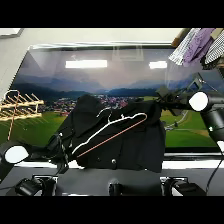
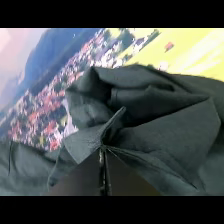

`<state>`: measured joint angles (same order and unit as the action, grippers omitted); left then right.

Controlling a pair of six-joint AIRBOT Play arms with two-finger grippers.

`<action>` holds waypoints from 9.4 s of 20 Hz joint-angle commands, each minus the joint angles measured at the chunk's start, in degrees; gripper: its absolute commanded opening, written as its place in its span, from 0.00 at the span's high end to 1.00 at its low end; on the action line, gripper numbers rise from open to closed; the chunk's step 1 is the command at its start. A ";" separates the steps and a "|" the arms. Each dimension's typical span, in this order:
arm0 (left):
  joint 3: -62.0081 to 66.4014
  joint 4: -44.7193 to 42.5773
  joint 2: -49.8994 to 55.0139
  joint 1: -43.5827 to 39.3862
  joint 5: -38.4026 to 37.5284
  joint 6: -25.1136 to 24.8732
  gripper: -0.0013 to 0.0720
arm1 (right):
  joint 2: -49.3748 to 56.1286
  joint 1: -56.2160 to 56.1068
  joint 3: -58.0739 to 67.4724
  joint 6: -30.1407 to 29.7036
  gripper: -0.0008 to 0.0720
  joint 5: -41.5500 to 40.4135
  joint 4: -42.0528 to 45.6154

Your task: Fold the clothes and pants, and hang the long-sleeved shirts on hangers.

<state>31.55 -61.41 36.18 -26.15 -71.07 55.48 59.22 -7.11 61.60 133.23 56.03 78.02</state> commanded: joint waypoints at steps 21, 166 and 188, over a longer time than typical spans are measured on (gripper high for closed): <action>15.67 -2.12 24.68 -7.13 12.66 -2.01 0.95 | -4.09 -9.27 15.45 -7.58 0.93 13.88 -2.45; 26.69 -4.46 31.10 -9.07 31.95 21.97 0.14 | 26.43 10.14 31.41 -116.61 0.93 14.51 -13.49; 15.72 3.37 37.27 -12.59 46.49 30.82 0.07 | 17.79 10.08 31.41 -85.55 0.93 19.08 -10.88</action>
<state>46.81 -58.43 69.32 -34.35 -30.04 87.88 77.08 3.03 92.99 45.30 73.63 67.11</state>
